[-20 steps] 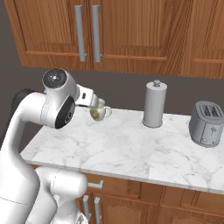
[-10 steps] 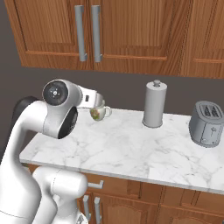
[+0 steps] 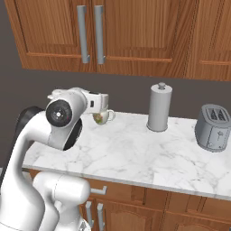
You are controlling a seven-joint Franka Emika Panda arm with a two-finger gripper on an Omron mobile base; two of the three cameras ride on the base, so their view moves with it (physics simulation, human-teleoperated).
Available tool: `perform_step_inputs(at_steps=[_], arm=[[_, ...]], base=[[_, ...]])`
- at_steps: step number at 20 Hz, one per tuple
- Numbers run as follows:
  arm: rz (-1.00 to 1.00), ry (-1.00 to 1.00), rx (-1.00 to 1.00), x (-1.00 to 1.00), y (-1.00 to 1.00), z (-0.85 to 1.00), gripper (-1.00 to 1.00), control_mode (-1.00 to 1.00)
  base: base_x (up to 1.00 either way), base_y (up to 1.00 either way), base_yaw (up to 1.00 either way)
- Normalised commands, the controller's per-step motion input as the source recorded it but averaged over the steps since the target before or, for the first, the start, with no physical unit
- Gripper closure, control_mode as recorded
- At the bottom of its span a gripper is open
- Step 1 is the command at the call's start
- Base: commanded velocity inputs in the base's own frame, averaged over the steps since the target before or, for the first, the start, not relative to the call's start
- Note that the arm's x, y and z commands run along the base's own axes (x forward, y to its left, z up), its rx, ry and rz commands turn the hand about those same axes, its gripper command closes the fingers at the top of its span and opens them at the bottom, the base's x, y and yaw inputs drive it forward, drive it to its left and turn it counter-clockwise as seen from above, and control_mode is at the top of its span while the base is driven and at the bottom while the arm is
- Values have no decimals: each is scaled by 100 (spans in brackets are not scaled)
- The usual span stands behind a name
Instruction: Pick the sponge and sponge from the cabinet and place them on the counter.
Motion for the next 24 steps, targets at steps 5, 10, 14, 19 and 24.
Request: perform_step_inputs(at_steps=[5, 10, 14, 19, 24], arm=[[0, -12, 3, 0, -7, 37, -100, -100], [0, -13, 1, 0, -3, 38, -100, -100], [0, -13, 0, 0, -1, 32, -100, -100], [0, -7, 0, 0, 0, 19, -100, -100], [0, -5, 0, 0, 0, 20, -100, -100]], base=[[0, 0, 0], [0, 0, 0], [0, 0, 0], [0, 0, 0], [0, 0, 0]])
